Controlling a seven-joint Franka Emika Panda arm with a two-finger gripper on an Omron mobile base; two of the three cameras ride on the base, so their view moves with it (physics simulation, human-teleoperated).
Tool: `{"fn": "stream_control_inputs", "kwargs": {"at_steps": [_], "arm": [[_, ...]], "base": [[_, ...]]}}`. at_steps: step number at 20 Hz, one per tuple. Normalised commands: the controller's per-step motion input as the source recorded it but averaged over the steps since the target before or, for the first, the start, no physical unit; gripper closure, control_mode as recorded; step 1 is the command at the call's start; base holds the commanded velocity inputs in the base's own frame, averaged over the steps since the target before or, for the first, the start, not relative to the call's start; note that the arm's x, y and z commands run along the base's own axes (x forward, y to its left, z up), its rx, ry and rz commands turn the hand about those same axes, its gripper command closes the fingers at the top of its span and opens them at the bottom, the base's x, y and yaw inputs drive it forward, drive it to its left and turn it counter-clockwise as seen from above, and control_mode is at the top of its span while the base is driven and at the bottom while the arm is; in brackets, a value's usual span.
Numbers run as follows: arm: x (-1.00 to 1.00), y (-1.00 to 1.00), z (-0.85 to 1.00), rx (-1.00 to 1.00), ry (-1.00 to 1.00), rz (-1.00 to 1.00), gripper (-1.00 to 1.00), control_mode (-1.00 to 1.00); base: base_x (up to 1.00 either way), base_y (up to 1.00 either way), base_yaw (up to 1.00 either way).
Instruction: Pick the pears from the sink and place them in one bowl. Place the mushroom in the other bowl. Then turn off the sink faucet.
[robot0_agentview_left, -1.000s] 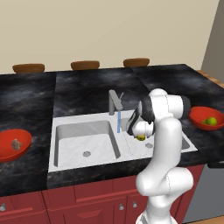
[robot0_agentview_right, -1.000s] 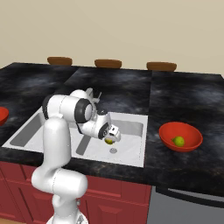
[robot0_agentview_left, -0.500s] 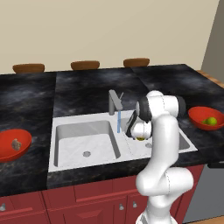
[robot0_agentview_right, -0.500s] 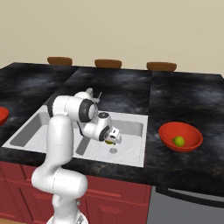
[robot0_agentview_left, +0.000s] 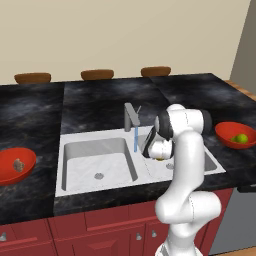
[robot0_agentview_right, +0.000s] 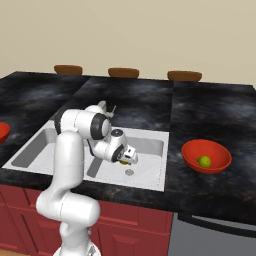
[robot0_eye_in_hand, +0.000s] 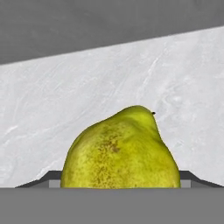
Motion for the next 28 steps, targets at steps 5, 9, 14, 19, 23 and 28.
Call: {"fn": "stream_control_inputs", "kwargs": {"at_steps": [5,9,14,19,23,28], "arm": [[-0.37,-0.1,0.15,0.04,-0.09,0.0,1.0,-1.0],[-0.43,-0.22,0.76,0.0,-0.13,0.0,1.0,-1.0],[-0.34,-0.31,0.86,0.0,-0.12,0.0,1.0,-1.0],[-0.28,-0.36,0.89,0.0,-0.05,0.0,1.0,-1.0],[-0.18,-0.37,0.91,0.0,0.0,0.0,1.0,-1.0],[-0.06,-0.26,1.0,0.0,0.0,0.0,1.0,-1.0]], "base": [[0.0,0.0,0.0],[0.0,0.0,0.0],[0.0,0.0,0.0],[0.0,0.0,0.0],[0.0,0.0,0.0],[0.0,0.0,0.0]]}}
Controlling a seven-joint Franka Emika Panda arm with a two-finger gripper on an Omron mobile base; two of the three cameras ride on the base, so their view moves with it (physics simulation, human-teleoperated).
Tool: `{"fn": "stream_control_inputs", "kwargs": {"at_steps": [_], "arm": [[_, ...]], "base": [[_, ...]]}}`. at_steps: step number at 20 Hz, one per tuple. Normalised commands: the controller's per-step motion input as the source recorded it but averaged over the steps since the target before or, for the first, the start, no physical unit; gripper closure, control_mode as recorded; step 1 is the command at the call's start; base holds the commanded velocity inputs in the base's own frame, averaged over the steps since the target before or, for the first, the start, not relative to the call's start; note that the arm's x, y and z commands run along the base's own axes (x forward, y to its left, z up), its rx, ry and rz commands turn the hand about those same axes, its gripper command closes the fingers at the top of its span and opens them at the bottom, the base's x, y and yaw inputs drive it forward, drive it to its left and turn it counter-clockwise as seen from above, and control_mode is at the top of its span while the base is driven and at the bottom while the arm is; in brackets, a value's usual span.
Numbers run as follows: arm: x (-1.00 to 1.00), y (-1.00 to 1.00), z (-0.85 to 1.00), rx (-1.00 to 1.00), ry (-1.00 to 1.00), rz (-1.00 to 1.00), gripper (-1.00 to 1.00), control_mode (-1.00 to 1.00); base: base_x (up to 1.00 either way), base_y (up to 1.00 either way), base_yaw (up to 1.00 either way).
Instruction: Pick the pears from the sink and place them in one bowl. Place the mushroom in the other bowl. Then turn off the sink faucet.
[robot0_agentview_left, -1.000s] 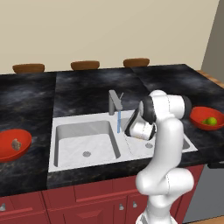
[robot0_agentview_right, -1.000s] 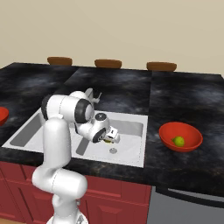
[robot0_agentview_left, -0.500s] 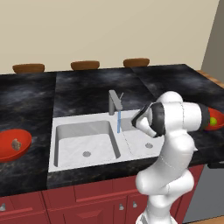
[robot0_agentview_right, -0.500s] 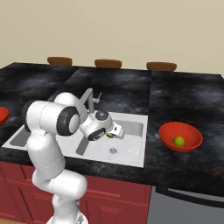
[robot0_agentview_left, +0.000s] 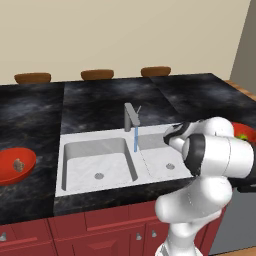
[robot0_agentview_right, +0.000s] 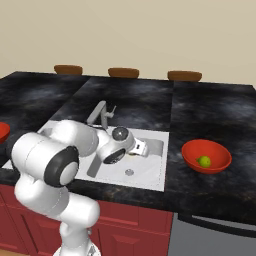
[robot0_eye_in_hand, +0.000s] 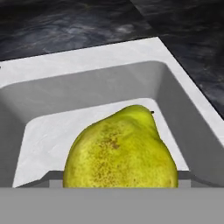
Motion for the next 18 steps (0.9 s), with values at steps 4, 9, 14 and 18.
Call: {"fn": "stream_control_inputs", "kwargs": {"at_steps": [4,9,14,18], "arm": [[0.0,-0.13,0.98,0.0,0.03,-0.02,1.0,-1.0],[0.0,-0.16,0.84,0.0,0.09,-0.03,1.0,-1.0],[-0.04,-0.41,0.42,0.0,0.06,-0.01,1.0,-1.0],[-0.08,-0.59,0.24,0.04,0.03,0.0,1.0,-1.0]], "base": [[0.0,0.0,0.0],[0.0,0.0,0.0],[0.0,0.0,0.0],[0.0,0.0,0.0]]}}
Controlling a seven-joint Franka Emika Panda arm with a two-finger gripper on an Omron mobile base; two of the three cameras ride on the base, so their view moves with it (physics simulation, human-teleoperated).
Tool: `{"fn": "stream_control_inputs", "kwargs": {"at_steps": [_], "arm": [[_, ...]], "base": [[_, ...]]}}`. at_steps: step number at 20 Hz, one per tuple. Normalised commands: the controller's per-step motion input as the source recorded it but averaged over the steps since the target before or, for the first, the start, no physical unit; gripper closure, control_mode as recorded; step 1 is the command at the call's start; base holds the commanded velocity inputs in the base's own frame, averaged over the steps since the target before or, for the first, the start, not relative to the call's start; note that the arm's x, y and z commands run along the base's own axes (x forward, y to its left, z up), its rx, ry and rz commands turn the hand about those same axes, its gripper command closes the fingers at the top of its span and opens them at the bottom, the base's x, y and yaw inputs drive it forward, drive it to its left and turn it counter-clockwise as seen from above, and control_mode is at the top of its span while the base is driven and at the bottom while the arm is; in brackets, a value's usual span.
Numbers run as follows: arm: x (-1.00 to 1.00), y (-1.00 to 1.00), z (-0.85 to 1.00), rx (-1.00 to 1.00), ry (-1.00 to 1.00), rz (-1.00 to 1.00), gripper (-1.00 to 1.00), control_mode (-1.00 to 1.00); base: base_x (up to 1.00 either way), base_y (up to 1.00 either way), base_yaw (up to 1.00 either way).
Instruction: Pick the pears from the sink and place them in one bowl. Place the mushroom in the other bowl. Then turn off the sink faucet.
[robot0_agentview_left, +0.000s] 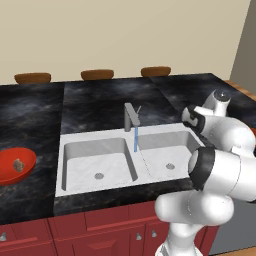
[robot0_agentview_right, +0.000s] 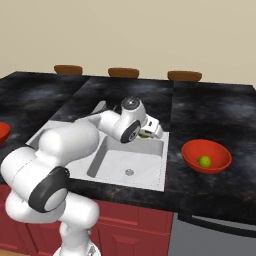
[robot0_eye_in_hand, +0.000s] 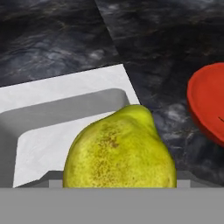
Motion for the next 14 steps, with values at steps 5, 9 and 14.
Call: {"fn": "stream_control_inputs", "kwargs": {"at_steps": [5,9,14], "arm": [[-0.12,-0.57,0.11,0.04,0.01,0.0,1.0,-1.0],[-0.2,-0.52,0.06,0.0,0.0,-0.01,1.0,-1.0],[-0.3,-0.19,-0.04,0.0,0.0,-0.1,1.0,-1.0]], "base": [[0.0,0.0,0.0],[0.0,0.0,0.0],[0.0,0.0,0.0]]}}
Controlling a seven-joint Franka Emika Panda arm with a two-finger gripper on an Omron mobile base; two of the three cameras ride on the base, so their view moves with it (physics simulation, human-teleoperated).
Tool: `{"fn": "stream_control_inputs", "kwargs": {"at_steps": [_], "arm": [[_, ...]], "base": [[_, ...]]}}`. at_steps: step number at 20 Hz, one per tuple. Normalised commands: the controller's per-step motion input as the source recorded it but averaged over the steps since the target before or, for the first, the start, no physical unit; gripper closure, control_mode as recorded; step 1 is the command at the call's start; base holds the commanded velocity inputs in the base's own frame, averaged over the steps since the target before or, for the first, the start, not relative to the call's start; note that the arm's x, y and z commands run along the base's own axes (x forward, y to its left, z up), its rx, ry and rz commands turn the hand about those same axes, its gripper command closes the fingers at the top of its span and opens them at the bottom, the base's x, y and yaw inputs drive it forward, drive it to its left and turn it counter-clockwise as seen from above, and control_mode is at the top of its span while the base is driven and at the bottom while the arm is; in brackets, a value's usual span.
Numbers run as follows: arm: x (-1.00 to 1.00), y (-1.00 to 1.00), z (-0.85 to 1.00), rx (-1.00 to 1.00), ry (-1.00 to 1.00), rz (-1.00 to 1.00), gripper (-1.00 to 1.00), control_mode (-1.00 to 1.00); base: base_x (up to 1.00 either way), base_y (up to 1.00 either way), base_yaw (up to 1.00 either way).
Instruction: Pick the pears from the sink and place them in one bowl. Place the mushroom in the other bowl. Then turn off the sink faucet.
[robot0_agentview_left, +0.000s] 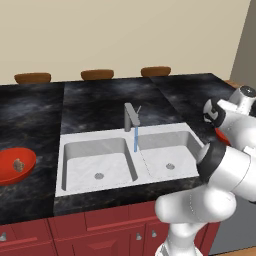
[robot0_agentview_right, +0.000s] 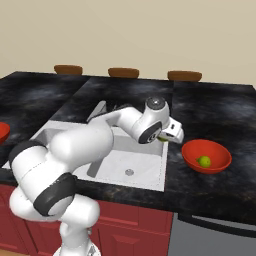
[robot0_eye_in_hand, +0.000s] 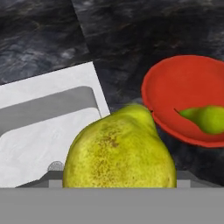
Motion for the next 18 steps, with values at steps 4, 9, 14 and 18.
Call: {"fn": "stream_control_inputs", "kwargs": {"at_steps": [4,9,14,18], "arm": [[-0.09,-0.11,0.0,0.0,0.05,-0.16,1.0,-1.0],[-0.05,-0.22,-0.08,0.0,0.05,-0.12,1.0,-1.0],[0.0,-0.46,-0.02,0.03,0.01,-0.07,1.0,-1.0],[0.0,-0.46,0.0,0.04,0.04,-0.05,1.0,-1.0]], "base": [[0.0,0.0,0.0],[0.0,0.0,0.0],[0.0,0.0,0.0],[0.0,0.0,0.0]]}}
